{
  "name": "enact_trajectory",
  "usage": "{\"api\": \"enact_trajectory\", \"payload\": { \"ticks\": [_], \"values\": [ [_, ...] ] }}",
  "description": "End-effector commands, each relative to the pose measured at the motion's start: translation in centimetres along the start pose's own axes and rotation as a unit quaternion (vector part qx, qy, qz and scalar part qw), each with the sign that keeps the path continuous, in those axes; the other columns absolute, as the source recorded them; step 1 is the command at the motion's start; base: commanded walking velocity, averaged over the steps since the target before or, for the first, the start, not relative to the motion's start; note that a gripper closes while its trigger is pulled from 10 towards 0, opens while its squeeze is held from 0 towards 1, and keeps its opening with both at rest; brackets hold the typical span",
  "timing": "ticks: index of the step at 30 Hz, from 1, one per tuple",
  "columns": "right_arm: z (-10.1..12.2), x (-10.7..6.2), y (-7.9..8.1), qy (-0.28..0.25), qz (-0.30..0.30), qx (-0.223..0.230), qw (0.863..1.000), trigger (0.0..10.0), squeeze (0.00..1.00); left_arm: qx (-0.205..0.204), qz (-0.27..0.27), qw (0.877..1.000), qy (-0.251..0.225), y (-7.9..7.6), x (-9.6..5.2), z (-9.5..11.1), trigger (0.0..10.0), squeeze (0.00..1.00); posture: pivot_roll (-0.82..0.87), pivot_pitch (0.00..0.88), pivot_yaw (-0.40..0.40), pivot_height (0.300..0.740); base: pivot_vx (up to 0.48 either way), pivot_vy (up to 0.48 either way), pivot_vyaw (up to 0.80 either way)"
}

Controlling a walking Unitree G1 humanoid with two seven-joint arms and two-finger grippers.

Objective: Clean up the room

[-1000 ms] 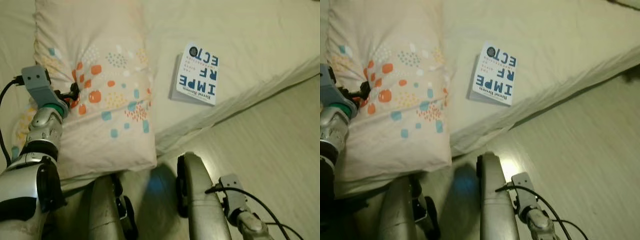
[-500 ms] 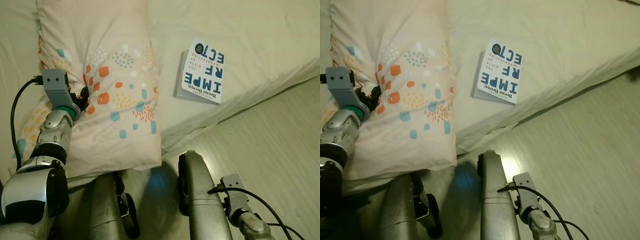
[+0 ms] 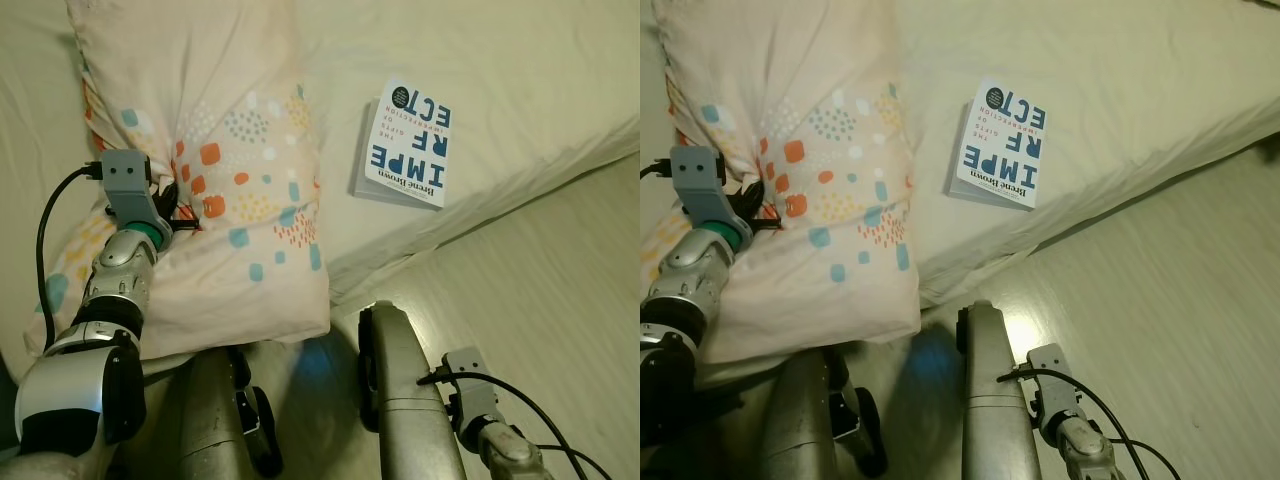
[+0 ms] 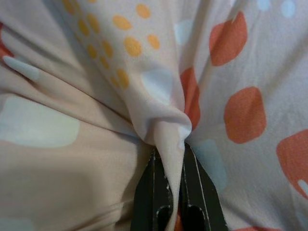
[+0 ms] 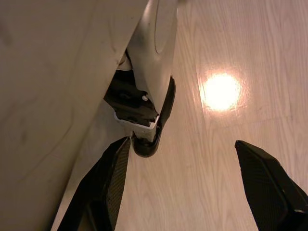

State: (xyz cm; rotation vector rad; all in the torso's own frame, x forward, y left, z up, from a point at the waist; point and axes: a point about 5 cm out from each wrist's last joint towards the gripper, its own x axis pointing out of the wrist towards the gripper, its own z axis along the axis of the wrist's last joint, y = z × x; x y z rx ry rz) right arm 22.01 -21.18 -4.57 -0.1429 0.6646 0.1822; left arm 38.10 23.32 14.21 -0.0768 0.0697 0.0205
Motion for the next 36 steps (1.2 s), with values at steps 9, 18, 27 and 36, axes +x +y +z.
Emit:
{"api": "enact_trajectory", "payload": {
  "ticks": [9,18,27,36],
  "values": [
    [1.3,1.7,4.1,0.006,0.061,0.058,0.996,10.0,0.0,-0.24,-0.022,0.969,-0.043,-3.5,0.0,-1.3,0.0,0.0,-0.22,0.287,0.124,0.61,0.0,0.0,0.0],
    [6.7,3.5,6.9,-0.053,0.122,0.069,0.989,10.0,0.0,-0.317,-0.042,0.935,-0.151,-5.1,-0.6,2.4,0.0,0.0,-0.16,0.17,0.118,0.61,0.0,0.0,0.0],
    [9.6,4.0,6.9,-0.091,0.135,0.08,0.983,10.0,0.0,-0.31,0.007,0.934,-0.18,-3.1,-2.0,3.0,0.0,0.0,-0.14,0.133,0.113,0.64,0.0,0.0,0.0],
    [11.6,4.1,6.6,-0.123,0.137,0.084,0.979,10.0,0.0,-0.284,0.023,0.939,-0.192,-3.0,-2.7,4.2,1.0,0.0,-0.13,0.11,0.11,0.67,0.0,0.0,0.0]
  ]
}}
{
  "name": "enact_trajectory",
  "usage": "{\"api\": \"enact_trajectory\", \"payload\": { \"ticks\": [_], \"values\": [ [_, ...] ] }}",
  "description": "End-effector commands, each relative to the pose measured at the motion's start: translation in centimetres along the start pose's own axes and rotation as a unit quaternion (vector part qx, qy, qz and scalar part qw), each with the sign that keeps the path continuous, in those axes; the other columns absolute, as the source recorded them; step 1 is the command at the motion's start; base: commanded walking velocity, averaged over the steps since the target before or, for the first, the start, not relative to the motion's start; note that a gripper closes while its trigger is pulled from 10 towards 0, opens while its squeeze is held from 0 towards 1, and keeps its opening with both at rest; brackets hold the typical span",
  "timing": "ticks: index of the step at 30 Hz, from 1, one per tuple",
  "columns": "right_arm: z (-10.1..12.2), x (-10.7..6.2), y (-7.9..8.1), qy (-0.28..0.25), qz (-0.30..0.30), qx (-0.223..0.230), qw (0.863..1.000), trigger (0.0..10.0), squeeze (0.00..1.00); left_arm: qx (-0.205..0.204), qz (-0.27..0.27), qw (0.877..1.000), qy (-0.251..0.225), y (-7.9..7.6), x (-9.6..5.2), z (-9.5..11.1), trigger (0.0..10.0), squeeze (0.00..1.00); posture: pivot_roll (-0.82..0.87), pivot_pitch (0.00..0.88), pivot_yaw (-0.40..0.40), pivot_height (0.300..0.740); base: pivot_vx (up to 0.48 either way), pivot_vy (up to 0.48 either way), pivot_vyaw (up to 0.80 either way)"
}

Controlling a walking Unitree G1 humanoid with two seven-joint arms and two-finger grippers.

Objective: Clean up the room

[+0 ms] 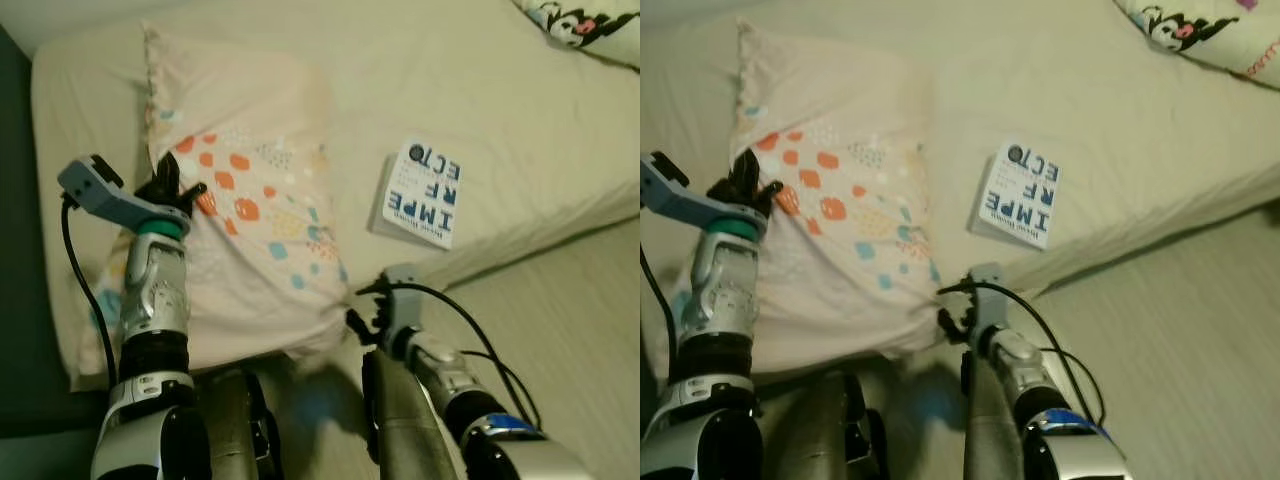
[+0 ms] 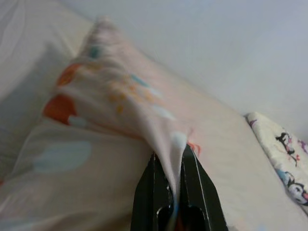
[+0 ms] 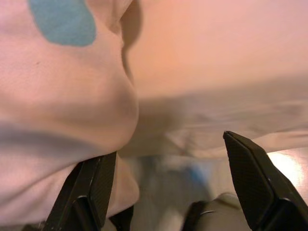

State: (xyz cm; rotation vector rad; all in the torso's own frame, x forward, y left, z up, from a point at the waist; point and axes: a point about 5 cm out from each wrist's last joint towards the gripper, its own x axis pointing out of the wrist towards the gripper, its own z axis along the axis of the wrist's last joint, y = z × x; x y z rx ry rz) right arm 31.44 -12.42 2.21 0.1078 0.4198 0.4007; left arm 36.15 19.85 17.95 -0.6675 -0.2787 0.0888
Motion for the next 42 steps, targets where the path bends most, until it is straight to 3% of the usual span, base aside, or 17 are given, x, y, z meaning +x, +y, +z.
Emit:
{"api": "enact_trajectory", "payload": {
  "ticks": [1,8,21,26,29,31,35,42],
  "values": [
    [-0.8,0.0,0.5,0.008,0.004,0.013,1.0,10.0,0.0,0.008,-0.012,1.0,-0.022,-0.4,0.0,1.2,10.0,0.0,-0.13,0.105,0.111,0.675,0.0,0.0,0.0],
    [-0.1,0.2,0.5,-0.003,0.012,0.012,1.0,10.0,0.0,0.003,-0.041,0.999,-0.003,-3.0,-0.1,0.4,10.0,0.0,-0.13,0.102,0.112,0.705,0.0,0.0,0.0],
    [0.7,0.3,0.3,-0.015,0.017,-0.013,1.0,10.0,0.0,-0.001,-0.041,0.999,0.005,-4.9,0.3,-0.6,10.0,0.0,-0.14,0.096,0.106,0.74,0.0,0.0,0.0],
    [1.0,0.3,0.3,-0.014,0.014,-0.035,0.999,10.0,0.0,0.004,-0.038,0.999,0.011,-4.8,0.1,-1.0,10.0,0.0,-0.14,0.09,0.103,0.74,0.0,0.0,0.0],
    [1.2,0.4,0.3,-0.014,0.015,-0.057,0.998,10.0,0.0,0.019,-0.026,0.999,0.019,-4.0,-0.2,-1.6,10.0,0.0,-0.14,0.087,0.099,0.74,0.0,0.0,0.0],
    [1.3,0.4,0.4,-0.014,0.022,-0.077,0.997,10.0,0.0,0.039,-0.006,0.999,0.027,-2.7,-0.7,-2.1,10.0,0.0,-0.14,0.088,0.096,0.74,0.0,0.0,0.0],
    [1.4,0.5,0.6,-0.018,0.028,-0.083,0.996,10.0,0.0,0.059,0.004,0.998,0.033,-1.8,-0.9,-2.3,10.0,0.0,-0.14,0.09,0.094,0.74,0.0,0.0,0.0],
    [1.8,0.6,0.8,-0.029,0.031,-0.088,0.995,10.0,0.0,0.055,-0.002,0.997,0.045,-1.9,-1.2,-3.1,10.0,0.0,-0.14,0.09,0.093,0.74,0.0,0.0,0.0]
  ]
}}
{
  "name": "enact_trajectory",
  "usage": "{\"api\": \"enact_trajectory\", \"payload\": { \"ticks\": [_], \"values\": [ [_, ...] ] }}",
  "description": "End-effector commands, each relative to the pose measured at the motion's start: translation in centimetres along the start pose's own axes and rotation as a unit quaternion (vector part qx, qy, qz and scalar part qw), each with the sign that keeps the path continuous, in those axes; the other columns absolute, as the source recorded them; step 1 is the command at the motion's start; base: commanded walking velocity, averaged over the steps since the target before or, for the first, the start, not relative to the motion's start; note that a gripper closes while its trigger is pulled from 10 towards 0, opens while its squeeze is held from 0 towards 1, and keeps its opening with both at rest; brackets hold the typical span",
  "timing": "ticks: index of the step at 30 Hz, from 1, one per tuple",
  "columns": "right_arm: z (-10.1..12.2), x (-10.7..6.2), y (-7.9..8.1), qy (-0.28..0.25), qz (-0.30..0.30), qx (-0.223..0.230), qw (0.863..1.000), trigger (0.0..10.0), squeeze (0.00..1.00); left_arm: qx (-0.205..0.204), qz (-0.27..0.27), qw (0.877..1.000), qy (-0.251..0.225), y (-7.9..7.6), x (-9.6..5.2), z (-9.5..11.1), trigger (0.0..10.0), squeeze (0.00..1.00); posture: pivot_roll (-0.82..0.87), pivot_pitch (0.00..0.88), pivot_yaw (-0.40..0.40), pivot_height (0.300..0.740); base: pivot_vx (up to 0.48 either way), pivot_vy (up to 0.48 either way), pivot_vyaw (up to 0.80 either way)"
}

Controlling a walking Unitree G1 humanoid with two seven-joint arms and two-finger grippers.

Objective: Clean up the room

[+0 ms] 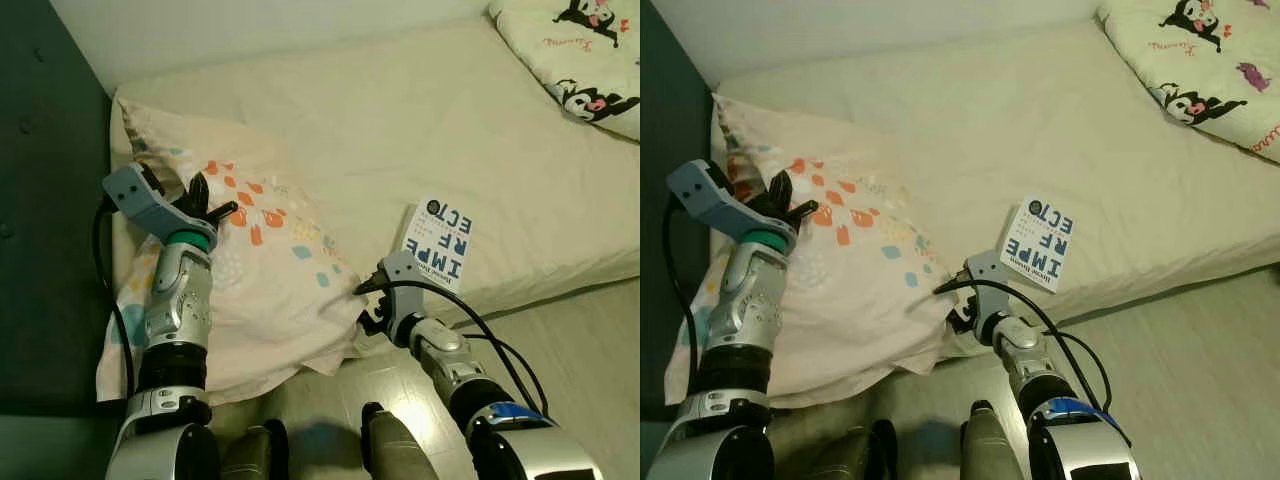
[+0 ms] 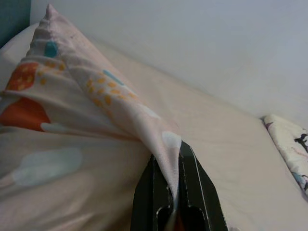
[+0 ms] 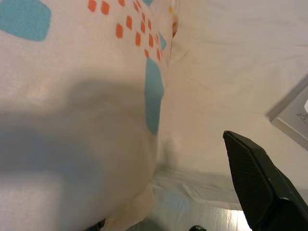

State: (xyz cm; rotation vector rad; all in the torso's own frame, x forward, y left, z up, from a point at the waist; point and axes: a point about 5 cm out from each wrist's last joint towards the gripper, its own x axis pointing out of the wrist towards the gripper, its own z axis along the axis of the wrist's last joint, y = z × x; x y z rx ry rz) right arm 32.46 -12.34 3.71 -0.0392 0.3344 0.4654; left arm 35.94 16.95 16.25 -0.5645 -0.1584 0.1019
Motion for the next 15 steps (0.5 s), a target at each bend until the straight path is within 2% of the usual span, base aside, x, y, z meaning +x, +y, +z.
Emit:
{"api": "enact_trajectory", "payload": {
  "ticks": [1,4,15],
  "values": [
    [0.1,0.3,0.7,-0.007,0.013,-0.003,1.0,10.0,0.0,0.0,-0.022,1.0,-0.007,-0.8,-0.1,-0.2,10.0,0.0,-0.14,0.09,0.093,0.74,0.0,0.0,0.0],
    [0.2,0.3,0.7,-0.008,0.013,-0.004,1.0,10.0,0.0,0.009,-0.028,1.0,-0.005,-1.1,-0.2,-0.4,10.0,0.0,-0.14,0.09,0.093,0.74,0.0,0.0,0.0],
    [1.1,0.5,0.6,-0.023,0.012,-0.004,1.0,10.0,0.0,0.017,-0.043,0.999,-0.005,-2.2,0.0,-0.7,10.0,0.0,-0.14,0.079,0.096,0.74,0.0,0.39,0.0]
  ]
}}
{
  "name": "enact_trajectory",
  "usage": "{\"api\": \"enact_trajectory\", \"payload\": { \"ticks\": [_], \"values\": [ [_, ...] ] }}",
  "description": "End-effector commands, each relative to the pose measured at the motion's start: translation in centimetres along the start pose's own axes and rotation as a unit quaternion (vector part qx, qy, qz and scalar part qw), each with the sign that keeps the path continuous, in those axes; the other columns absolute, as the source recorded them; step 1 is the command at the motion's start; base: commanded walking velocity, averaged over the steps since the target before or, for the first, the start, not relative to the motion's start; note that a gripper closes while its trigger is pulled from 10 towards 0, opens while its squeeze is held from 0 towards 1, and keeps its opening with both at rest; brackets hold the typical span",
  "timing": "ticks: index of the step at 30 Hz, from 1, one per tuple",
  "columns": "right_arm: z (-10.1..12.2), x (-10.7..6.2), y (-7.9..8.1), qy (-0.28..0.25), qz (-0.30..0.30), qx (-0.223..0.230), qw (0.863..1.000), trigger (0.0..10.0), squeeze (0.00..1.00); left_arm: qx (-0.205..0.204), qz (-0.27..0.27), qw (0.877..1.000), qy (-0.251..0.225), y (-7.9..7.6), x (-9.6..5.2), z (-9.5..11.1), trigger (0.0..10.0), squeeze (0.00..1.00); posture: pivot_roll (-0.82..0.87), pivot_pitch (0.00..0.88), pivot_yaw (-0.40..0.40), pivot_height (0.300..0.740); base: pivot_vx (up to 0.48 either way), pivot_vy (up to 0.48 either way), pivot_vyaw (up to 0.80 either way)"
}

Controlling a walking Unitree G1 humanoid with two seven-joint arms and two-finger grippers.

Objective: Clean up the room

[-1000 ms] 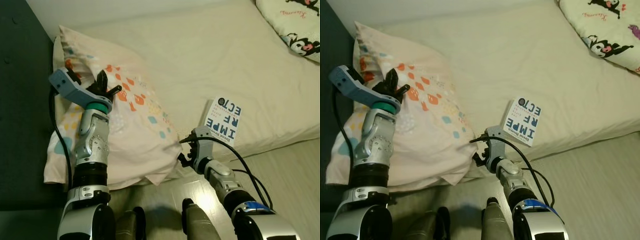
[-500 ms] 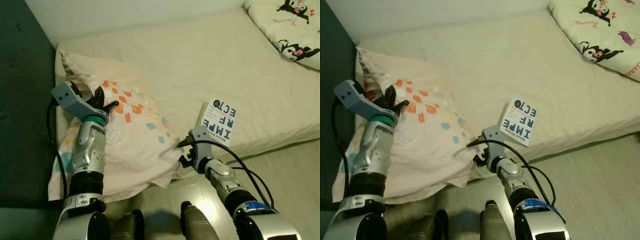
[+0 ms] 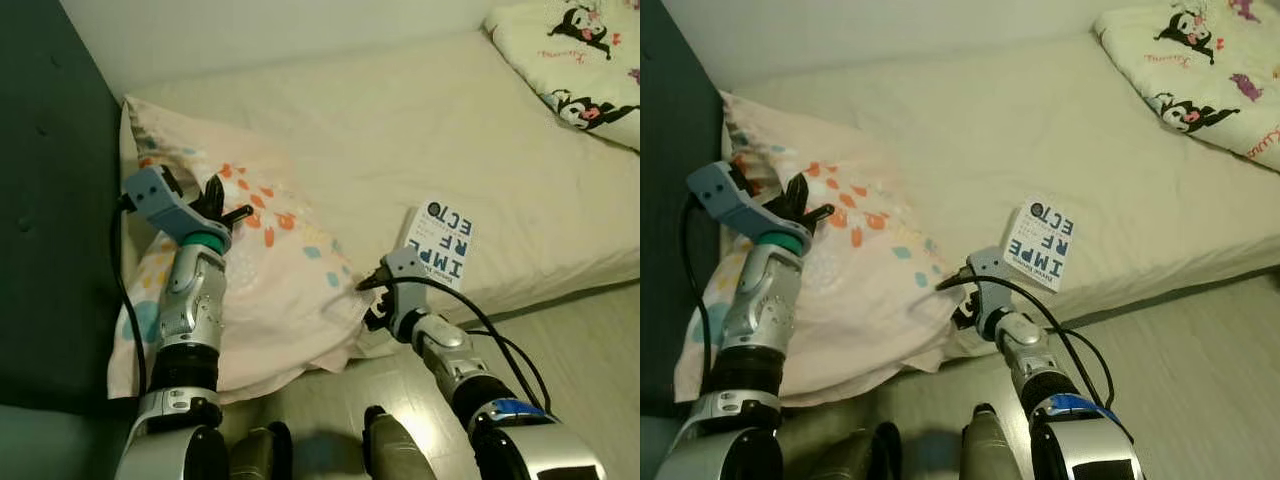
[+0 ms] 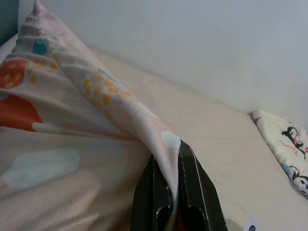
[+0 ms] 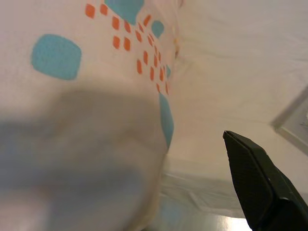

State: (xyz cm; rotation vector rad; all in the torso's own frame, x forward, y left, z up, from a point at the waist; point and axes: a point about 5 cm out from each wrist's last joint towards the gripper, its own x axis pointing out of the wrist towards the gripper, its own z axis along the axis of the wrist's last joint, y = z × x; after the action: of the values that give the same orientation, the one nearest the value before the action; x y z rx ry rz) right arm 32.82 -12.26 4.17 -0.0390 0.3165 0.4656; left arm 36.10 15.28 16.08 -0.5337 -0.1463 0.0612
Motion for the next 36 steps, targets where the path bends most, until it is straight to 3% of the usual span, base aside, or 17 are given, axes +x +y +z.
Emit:
{"api": "enact_trajectory", "payload": {
  "ticks": [1,12,17,36],
  "values": [
    [0.6,0.4,0.6,-0.017,0.012,0.0,1.0,10.0,0.0,0.002,-0.029,0.999,-0.015,-1.1,0.1,0.2,10.0,0.0,-0.14,0.079,0.095,0.74,0.0,0.368,0.0],
    [0.6,0.5,0.8,-0.019,0.014,0.003,1.0,10.0,0.0,-0.001,-0.043,0.999,-0.01,-1.9,-0.1,-0.3,10.0,0.0,-0.14,0.082,0.097,0.74,0.0,0.303,0.0],
    [0.7,0.5,0.8,-0.021,0.015,0.006,1.0,10.0,0.0,0.043,-0.085,0.995,0.007,-2.5,-0.6,-0.9,10.0,0.0,-0.14,0.084,0.101,0.74,0.0,-0.192,0.0],
    [0.8,0.5,0.9,-0.027,0.018,0.01,0.999,10.0,0.0,0.04,-0.092,0.995,0.001,-3.6,-0.8,-1.1,10.0,0.0,-0.13,0.09,0.096,0.74,0.0,-0.025,0.0]
  ]
}}
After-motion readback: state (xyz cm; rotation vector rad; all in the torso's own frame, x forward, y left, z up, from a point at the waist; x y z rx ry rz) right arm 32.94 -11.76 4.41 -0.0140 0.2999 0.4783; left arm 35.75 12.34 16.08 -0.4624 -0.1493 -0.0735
